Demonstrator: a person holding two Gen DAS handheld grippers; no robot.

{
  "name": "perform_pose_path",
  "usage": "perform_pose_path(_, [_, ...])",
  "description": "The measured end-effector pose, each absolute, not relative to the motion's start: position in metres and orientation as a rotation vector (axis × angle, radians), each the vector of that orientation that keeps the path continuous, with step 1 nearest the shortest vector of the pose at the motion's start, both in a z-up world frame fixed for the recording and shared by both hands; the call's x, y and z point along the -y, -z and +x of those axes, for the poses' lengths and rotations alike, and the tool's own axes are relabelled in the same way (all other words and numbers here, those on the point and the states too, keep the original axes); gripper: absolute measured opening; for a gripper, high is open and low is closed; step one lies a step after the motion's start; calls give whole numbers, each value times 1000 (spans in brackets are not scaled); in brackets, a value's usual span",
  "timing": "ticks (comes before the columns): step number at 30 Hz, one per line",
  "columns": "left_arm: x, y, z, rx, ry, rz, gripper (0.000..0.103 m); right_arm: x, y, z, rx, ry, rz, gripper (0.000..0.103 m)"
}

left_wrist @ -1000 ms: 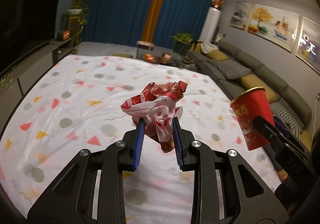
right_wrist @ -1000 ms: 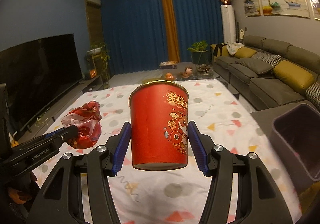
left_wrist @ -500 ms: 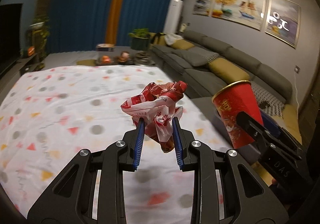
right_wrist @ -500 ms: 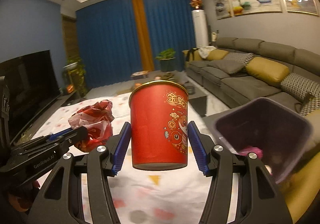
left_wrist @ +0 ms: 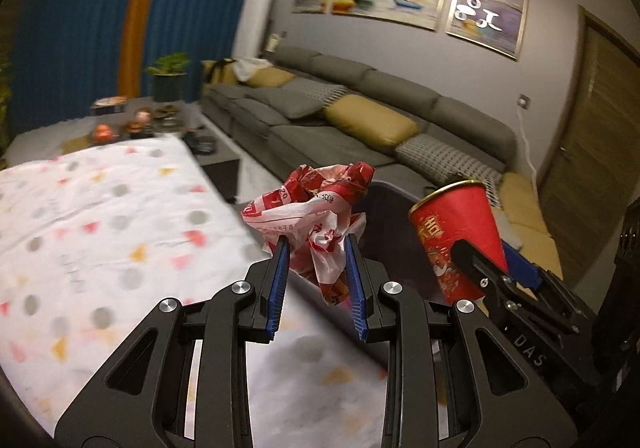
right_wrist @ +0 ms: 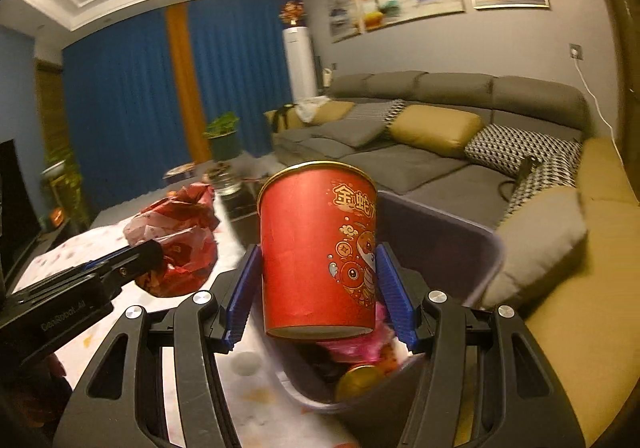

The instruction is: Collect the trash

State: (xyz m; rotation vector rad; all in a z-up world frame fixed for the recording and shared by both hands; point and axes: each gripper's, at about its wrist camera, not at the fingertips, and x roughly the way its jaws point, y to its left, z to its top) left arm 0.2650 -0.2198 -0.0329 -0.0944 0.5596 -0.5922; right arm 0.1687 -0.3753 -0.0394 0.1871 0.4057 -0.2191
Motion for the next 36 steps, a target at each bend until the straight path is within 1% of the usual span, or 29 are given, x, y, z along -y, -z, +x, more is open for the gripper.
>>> perform_pose_path(7, [257,52,291,-617,689,-107,27,389,57,166,-422,264,187,58])
perform_pose_path(12, [266,65,298,-641,740,-113,29,403,63,178,-431,275,177,59])
perform_pose_path(14, [269,69,300,-646,765,-110,34,406,65,180,-436,277,187,59])
perform_pose_path(16, [271,72,303,-655,762,-105,44,403,65,181,-443,282,188,59])
perform_pose_path(17, [270,74,304,-661,755,-109,46,404,67,182,-446,283,189,59])
perform_pose_path(18, [267,77,307,-674,755,-125,54,405,67,183,-447,283,191,60])
perform_pose_path(19, [266,78,309,-682,754,-136,64,405,68,184,-451,285,189,60])
perform_pose_path(21, [259,80,312,-690,747,-156,74,405,70,186,-459,281,180,62])
perform_pose_path(23, [252,80,311,-687,729,-159,78,404,70,187,-461,287,172,64])
perform_pose_path(24, [248,79,310,-685,711,-154,81,404,70,187,-461,286,172,67])
perform_pose_path(25, [244,79,308,-681,694,-146,85,403,69,187,-462,286,172,68])
perform_pose_path(26, [240,78,304,-672,676,-136,87,402,69,187,-462,288,168,68])
perform_pose_path(28, [231,76,297,-652,623,-113,92,399,68,184,-455,288,153,73])
perform_pose_path(29, [224,75,292,-645,585,-99,93,397,68,183,-454,286,147,77])
perform_pose_path(30, [221,74,288,-644,559,-91,94,392,66,180,-452,284,137,78])
perform_pose_path(32, [203,72,274,-629,484,-75,95,381,65,173,-441,284,113,87])
perform_pose_path(34, [189,69,260,-613,422,-63,97,369,63,165,-430,282,84,88])
perform_pose_path(35, [182,66,253,-604,398,-57,97,364,63,163,-430,279,74,91])
perform_pose_path(36, [175,64,246,-595,372,-53,97,356,62,158,-430,276,62,96])
